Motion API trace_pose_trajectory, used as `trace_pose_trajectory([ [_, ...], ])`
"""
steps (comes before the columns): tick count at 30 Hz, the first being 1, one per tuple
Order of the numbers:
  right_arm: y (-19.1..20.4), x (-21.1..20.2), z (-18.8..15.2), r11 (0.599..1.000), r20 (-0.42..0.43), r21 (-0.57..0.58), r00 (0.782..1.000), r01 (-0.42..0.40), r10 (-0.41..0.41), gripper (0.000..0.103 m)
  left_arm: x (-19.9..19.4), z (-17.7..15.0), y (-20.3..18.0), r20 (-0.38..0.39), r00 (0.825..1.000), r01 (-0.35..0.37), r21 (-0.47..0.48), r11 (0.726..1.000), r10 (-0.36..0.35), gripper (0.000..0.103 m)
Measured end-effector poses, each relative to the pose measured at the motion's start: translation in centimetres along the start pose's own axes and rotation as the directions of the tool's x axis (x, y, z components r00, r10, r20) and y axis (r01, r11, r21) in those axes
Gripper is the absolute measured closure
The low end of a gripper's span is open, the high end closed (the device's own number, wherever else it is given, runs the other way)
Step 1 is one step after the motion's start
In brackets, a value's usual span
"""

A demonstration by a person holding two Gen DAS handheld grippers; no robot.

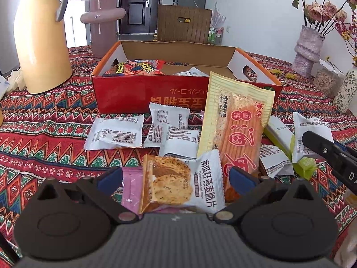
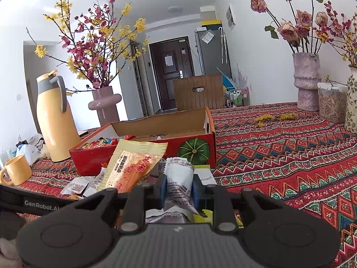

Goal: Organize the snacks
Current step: 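Grasp a white packet with the right gripper while the left gripper grasps the biscuit packet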

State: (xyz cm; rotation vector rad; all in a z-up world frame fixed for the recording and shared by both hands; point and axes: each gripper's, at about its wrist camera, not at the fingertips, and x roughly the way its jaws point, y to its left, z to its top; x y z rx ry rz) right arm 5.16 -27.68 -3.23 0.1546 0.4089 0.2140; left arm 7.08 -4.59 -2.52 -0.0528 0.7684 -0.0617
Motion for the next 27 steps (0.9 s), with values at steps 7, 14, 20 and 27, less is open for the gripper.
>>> trace_pose_trajectory([
  [7, -0.1, -0.1, -0.1, 1.0, -0.002, 0.006, 1.0, -0.002, 0.002, 0.081, 0.2, -0.3, 0.1, -0.005, 1.0, 0.009, -0.01, 1.0, -0.009, 0.002],
  [14, 0.0, -0.1, -0.1, 1.0, -0.005, 0.003, 1.0, -0.006, 0.006, 0.081, -0.2, -0.5, 0.2, 0.005, 1.0, 0.001, -0.003, 1.0, -0.001, 0.022],
  [20, 0.0, -0.1, -0.1, 1.0, -0.004, 0.002, 1.0, -0.005, 0.005, 0.08, -0.5, -0.6, 0.4, 0.016, 1.0, 0.014, -0.002, 1.0, -0.014, 0.033],
  [27, 0.2, -0.4, 0.0, 1.0, -0.001, -0.002, 1.0, -0.004, 0.004, 0.08, -1.0, -0.5, 0.6, 0.028, 0.999, 0.021, 0.004, 1.0, -0.021, 0.036],
])
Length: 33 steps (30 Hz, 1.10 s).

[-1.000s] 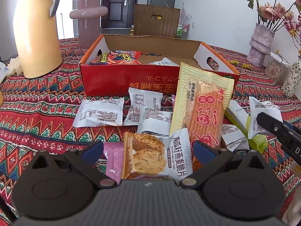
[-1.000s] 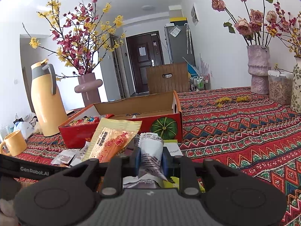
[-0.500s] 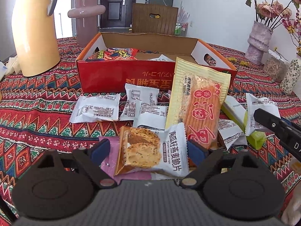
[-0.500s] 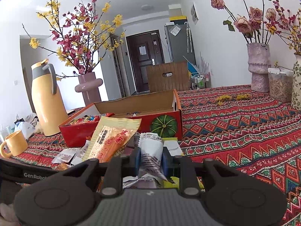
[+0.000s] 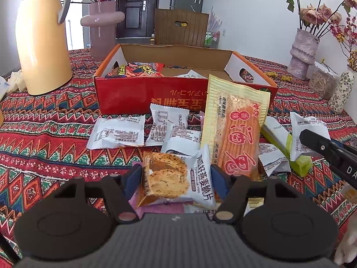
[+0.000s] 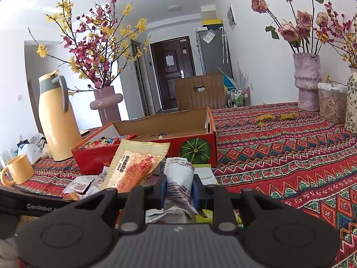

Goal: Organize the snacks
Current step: 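Grasp a white packet with the right gripper while the left gripper grasps the biscuit packet, then carry the white packet and biscuit packet into the red box and open both grippers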

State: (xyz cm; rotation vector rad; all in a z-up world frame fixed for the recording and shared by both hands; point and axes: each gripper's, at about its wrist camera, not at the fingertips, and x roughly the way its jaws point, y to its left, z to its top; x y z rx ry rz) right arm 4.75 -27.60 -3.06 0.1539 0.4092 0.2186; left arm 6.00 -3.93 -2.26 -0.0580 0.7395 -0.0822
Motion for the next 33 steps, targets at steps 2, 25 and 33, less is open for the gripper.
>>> trace_pose_trajectory([
  [2, 0.0, -0.1, 0.0, 1.0, 0.001, -0.001, 1.0, 0.0, 0.0, 0.08, -0.1, 0.0, 0.0, 0.006, 1.0, 0.001, 0.003, 1.0, -0.001, 0.036],
  [25, 0.6, 1.5, 5.6, 0.998, 0.122, -0.063, 0.992, -0.006, 0.014, 0.08, -2.1, 6.0, 0.0, 0.19, 0.982, -0.024, 0.023, 0.999, 0.019, 0.036],
  [33, 0.7, 4.5, 9.1, 0.997, 0.148, -0.074, 0.989, -0.02, 0.031, 0.08, -1.4, 9.5, -0.3, 0.255, 0.966, -0.048, 0.015, 0.999, 0.043, 0.036],
])
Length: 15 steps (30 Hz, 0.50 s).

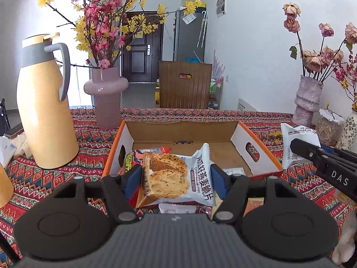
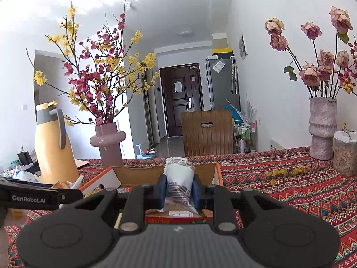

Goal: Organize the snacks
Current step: 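Carry the white packet and biscuit packet into the red box and open both grippers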

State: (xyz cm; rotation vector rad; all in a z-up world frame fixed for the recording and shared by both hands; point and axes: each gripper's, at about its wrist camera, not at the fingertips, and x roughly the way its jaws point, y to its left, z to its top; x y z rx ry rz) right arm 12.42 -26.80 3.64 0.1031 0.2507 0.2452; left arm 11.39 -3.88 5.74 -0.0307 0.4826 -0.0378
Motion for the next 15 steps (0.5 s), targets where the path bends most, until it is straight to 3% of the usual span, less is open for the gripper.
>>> trace_pose_trajectory([
  [8, -0.3, 5.7, 1.7, 1.0, -0.05, 0.031, 0.999, 0.002, 0.0, 0.08, 3.7, 2.2, -0.1, 0.014, 0.999, -0.03, -0.014, 0.999, 0.03, 0.036],
  [15, -1.4, 10.9, 0.5, 0.995, -0.124, 0.103, 0.992, 0.007, 0.006, 0.08, 8.7, 2.1, 0.4, -0.013, 0.997, -0.071, -0.037, 0.997, 0.07, 0.036],
])
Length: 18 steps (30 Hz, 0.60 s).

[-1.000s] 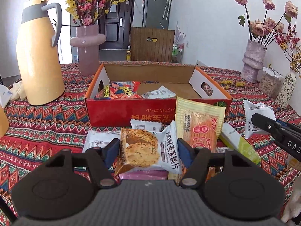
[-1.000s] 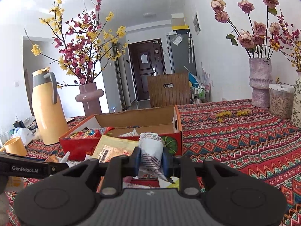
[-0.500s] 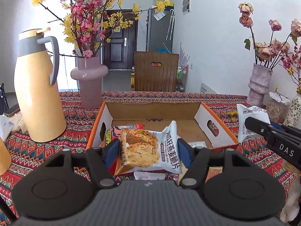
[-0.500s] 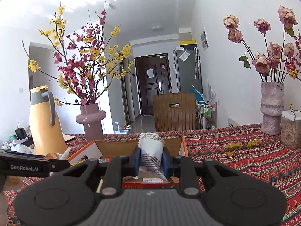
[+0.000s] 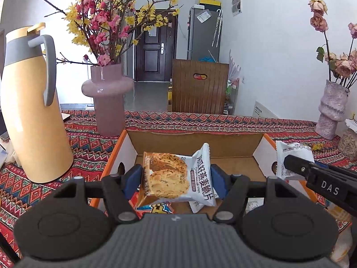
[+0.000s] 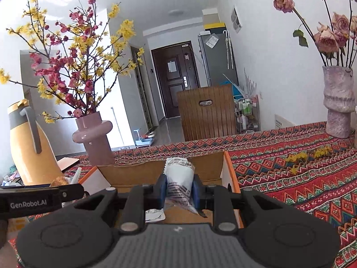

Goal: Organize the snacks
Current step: 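Carry the white packet and biscuit packet into the red box and open both grippers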

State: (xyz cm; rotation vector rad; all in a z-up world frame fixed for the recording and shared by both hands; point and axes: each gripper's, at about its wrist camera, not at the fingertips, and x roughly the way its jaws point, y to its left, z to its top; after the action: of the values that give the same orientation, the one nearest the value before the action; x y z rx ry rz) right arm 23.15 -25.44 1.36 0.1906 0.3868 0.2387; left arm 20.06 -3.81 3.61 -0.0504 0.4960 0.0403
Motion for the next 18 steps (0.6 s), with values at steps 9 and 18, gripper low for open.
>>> trace_pose_trajectory([
  [9, 0.0, 1.1, -1.2, 1.0, -0.044, -0.009, 0.999, 0.003, -0.003, 0.08, 2.3, -1.2, 1.1, -0.032, 0.999, 0.016, -0.007, 1.0, -0.017, 0.036],
  [18, 0.3, 0.8, -1.4, 1.0, -0.048, -0.018, 0.999, 0.004, -0.005, 0.071, 1.5, -1.6, 0.8, 0.005, 1.0, 0.018, -0.006, 1.0, -0.018, 0.024],
])
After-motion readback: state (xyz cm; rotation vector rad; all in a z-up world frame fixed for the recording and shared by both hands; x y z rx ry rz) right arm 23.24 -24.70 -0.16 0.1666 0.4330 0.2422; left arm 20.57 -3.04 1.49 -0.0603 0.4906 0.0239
